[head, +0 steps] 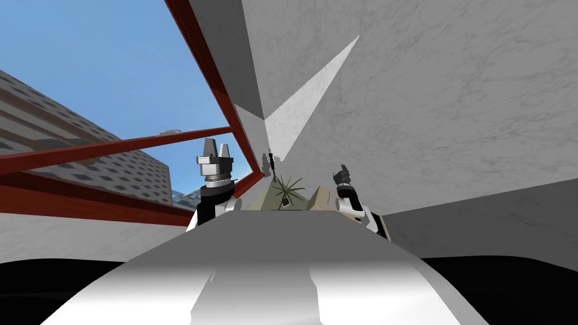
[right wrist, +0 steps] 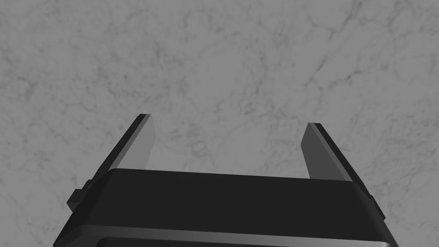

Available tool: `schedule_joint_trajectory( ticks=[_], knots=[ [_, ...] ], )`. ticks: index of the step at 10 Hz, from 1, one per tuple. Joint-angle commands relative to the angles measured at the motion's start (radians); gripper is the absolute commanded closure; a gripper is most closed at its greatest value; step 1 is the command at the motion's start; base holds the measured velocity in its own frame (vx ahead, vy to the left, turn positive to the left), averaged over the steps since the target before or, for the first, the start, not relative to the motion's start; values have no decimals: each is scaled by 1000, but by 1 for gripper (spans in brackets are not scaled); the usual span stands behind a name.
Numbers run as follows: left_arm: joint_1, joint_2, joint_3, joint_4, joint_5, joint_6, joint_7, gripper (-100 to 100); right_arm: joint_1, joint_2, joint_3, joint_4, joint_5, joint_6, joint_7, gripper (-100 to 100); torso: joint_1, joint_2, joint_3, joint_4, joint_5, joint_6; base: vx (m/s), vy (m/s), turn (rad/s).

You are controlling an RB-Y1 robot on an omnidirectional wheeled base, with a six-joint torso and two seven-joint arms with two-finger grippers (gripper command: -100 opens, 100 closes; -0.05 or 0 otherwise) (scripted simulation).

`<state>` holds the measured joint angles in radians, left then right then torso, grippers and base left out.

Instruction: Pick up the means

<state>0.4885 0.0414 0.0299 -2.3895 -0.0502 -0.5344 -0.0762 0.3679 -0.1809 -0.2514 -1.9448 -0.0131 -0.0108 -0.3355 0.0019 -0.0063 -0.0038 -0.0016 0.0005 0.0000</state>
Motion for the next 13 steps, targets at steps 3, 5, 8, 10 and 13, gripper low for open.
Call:
schedule_joint_trajectory(
  ticks=[3, 5, 8, 10, 13],
  knots=[
    [0, 0, 0, 0, 0, 0, 0, 0, -13, -23, -60, 83, -25, 83, -44, -100, 0, 0, 0, 0, 0, 0, 84, 39, -42],
    [0, 0, 0, 0, 0, 0, 0, 0, -32, -28, -98, 135, -37, 136, -67, -100, -1, 0, 0, 0, 0, 0, 83, 28, -45],
    [0, 0, 0, 0, 0, 0, 0, 0, -70, -36, -177, 234, -59, 213, -115, -100, -1, 2, 1, 0, 0, 0, 74, 20, -47],
    [0, 0, 0, 0, 0, 0, 0, 0, -90, -40, -217, 283, -70, 274, -140, -100, -2, -1, 0, 0, 0, 0, 122, 27, -45],
    [0, 0, 0, 0, 0, 0, 0, 0, -110, -43, -257, 350, -81, 351, -164, -100, -1, 0, 0, 0, 0, 0, 88, 27, -39]
  ],
)
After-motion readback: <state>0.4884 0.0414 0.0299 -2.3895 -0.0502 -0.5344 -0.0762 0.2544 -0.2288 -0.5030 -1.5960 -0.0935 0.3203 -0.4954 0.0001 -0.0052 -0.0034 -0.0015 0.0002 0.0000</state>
